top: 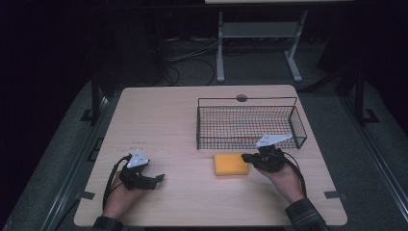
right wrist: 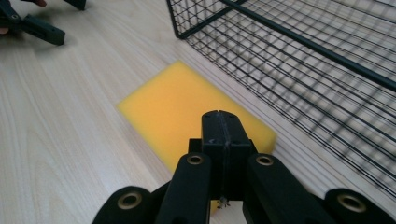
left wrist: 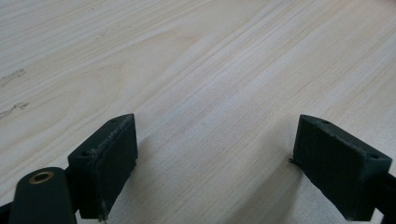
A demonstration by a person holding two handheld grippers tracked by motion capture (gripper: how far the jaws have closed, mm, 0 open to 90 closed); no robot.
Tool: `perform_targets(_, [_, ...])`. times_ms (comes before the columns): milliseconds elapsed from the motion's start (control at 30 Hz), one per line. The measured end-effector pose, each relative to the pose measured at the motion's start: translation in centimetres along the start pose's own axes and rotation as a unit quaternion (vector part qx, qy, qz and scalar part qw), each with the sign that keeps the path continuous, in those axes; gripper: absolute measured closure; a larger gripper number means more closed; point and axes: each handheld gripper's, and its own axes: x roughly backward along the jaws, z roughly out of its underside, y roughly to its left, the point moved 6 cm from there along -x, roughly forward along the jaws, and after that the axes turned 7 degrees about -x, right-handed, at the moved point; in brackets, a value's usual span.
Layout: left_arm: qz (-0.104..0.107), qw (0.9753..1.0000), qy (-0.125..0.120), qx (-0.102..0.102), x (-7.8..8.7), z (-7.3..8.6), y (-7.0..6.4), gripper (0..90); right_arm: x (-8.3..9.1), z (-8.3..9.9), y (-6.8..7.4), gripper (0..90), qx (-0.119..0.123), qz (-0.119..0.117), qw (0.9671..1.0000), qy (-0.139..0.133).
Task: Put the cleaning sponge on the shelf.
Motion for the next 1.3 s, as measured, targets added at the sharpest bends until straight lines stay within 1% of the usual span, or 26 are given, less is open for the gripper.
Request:
perform_targets(167, [0.000, 1.0000, 0.000, 0.000, 0.0, 0.0, 0.0, 12.8, -1.0, -0.5, 1.0, 89.8, 0.010, -0.011, 0.9999, 0.003])
perform_targets(233, [0.000, 1.0000, 0.000, 0.000, 0.0, 0.0, 0.0, 12.8, -1.4, -0.7, 1.5, 89.8, 0.010, -0.017, 0.9998, 0.007])
perform_targets(467, [0.000, 1.0000, 0.000, 0.000, 0.0, 0.0, 0.0, 12.8, -3.2, -1.1, 3.1, 89.8, 0.022, -0.036, 0.9989, 0.022])
perform_targets(500, [0.000, 1.0000, 0.000, 0.000, 0.0, 0.0, 0.0, 12.8, -3.2, -1.1, 3.1, 89.8, 0.022, -0.036, 0.9989, 0.022])
perform_targets(533, [0.000, 1.0000, 0.000, 0.000, 0.0, 0.0, 0.0, 12.8, -3.7, -1.2, 3.5, 89.8, 0.026, -0.040, 0.9986, 0.025])
perform_targets(700, [0.000, 1.0000, 0.000, 0.000, 0.0, 0.0, 0.0, 12.8, -4.5, -1.1, 4.0, 89.8, 0.029, -0.046, 0.9980, 0.032])
perform_targets(1000, [0.000, 1.0000, 0.000, 0.000, 0.0, 0.0, 0.0, 12.8, -5.4, -0.9, 4.6, 89.8, 0.033, -0.050, 0.9971, 0.047])
perform_targets(1300, [0.000, 1.0000, 0.000, 0.000, 0.0, 0.0, 0.0, 12.8, -5.3, -0.6, 4.8, 89.8, 0.037, -0.057, 0.9964, 0.052])
